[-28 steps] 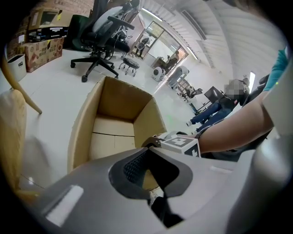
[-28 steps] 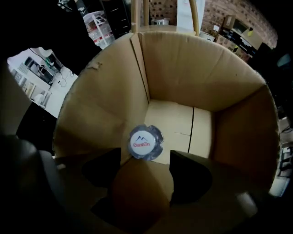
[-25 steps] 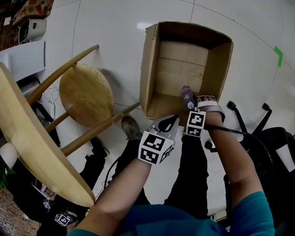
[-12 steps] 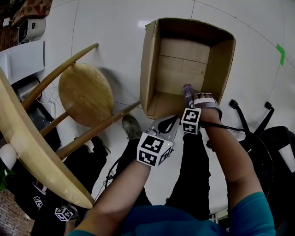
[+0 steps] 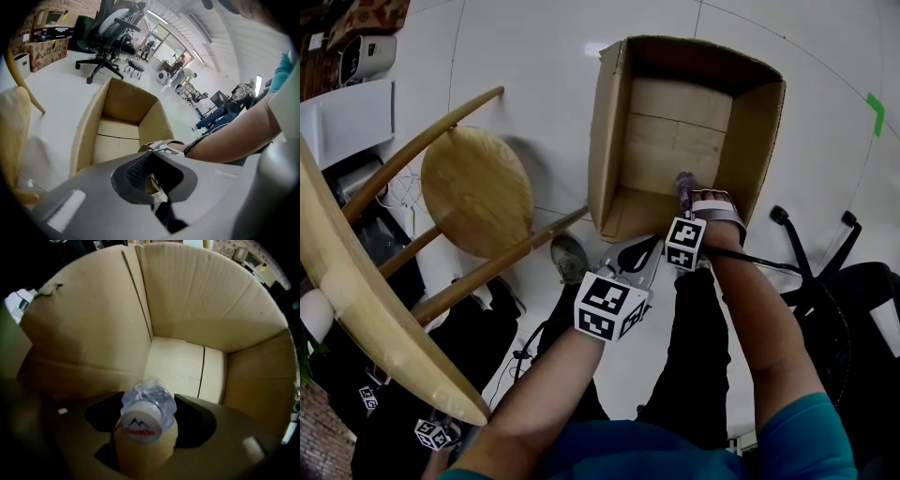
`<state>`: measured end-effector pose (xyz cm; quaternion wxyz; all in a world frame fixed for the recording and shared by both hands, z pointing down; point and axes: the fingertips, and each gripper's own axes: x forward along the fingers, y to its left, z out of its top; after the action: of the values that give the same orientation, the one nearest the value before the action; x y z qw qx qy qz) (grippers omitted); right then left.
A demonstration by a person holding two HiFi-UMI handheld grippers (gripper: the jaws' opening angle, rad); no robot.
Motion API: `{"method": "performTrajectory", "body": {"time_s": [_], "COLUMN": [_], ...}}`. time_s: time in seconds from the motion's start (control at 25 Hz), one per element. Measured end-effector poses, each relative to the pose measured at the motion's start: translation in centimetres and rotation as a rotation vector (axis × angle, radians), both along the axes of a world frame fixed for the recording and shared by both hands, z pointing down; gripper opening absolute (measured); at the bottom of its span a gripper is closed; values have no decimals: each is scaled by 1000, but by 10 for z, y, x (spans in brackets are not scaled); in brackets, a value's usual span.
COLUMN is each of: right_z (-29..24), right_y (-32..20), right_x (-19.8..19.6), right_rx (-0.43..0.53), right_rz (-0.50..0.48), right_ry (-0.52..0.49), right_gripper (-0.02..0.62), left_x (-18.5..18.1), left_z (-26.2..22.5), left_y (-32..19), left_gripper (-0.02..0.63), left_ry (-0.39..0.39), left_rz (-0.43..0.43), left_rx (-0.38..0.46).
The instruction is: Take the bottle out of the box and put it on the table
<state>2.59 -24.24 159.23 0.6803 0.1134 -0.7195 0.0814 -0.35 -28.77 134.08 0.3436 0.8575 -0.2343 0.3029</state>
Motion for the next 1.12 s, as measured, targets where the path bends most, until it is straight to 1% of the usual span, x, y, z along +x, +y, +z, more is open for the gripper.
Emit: {"method": "performTrajectory", "body": {"time_s": [0.08, 0.32, 0.44, 0.56, 0.72, 0.88, 1.0, 1.12], "right_z": [4, 6, -5, -28, -80, -149, -212, -291], "right_y": [0, -6, -4, -4, -3, -14, -4, 23], "right_x": [0, 1, 2, 3, 6, 18, 23, 29], "right_rx": [15, 54, 43, 37, 37, 75, 77, 41], "right_rz": [0, -1, -4, -5, 16, 27, 4, -39], "right_ry": [7, -10, -23, -40, -66, -80, -83, -88], "right_gripper": [316, 305, 301, 301, 299, 300, 299, 301], "left_x": [1, 3, 4, 8, 14, 18, 17, 21], "left_z": [-1, -4, -13, -29, -71, -132, -189, -261], "left_y": [0, 3, 1, -3, -3, -10, 1, 25], "left_gripper": [0, 0, 0, 0, 0, 0, 0, 0], "left_ry": [5, 17, 21, 28, 54, 84, 90, 92], "left_rz": [-10, -12, -8, -13, 3, 16, 24, 43], "left_rx": [0, 1, 12, 21, 55, 146, 192, 217]}}
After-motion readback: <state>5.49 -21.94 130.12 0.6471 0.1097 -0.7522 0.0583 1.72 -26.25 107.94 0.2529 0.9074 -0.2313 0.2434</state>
